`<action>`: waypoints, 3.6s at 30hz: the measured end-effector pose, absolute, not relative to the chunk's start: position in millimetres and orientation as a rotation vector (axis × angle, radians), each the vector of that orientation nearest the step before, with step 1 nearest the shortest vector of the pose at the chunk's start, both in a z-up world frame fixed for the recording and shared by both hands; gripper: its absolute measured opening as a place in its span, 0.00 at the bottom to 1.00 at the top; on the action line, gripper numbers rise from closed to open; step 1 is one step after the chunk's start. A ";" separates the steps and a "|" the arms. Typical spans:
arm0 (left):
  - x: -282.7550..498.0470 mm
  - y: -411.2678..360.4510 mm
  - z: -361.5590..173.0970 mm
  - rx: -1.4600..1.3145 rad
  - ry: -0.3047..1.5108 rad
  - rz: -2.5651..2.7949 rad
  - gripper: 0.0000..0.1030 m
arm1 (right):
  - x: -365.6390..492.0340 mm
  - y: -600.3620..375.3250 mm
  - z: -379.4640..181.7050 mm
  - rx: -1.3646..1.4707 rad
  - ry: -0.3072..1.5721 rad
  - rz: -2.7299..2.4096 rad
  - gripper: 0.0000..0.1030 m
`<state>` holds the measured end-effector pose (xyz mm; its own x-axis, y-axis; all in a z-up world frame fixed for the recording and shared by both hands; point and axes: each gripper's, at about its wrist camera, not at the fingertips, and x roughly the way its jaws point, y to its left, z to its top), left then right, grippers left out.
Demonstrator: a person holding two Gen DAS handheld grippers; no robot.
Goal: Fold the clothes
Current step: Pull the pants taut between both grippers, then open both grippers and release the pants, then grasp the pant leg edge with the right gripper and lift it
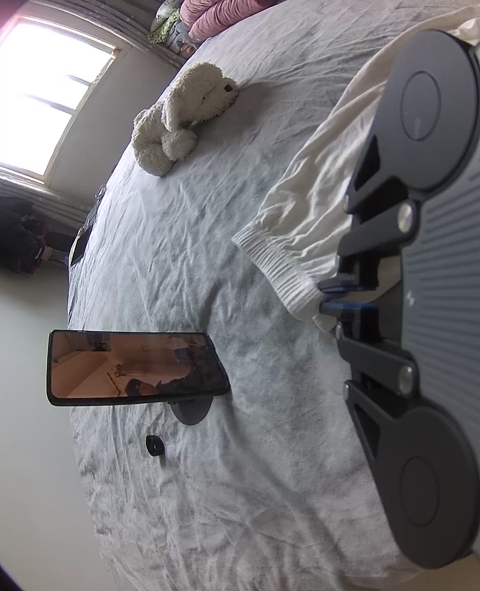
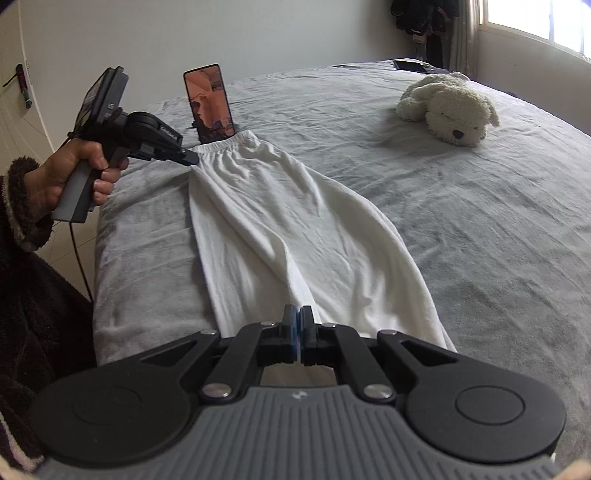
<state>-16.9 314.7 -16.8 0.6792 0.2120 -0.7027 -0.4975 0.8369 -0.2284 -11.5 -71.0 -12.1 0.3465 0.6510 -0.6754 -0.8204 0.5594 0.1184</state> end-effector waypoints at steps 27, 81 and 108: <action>-17.2 321.6 -16.5 -0.366 0.794 0.368 0.06 | -20.1 -55.6 -42.6 -0.271 0.928 1.098 0.07; -11.4 19.2 -17.2 -0.041 0.804 -0.747 0.47 | 12.8 -221.3 25.9 0.057 0.726 0.426 0.04; -42.1 -15.7 -29.2 0.151 0.846 -1.008 0.45 | -54.6 -256.9 -15.2 0.031 0.961 0.478 0.15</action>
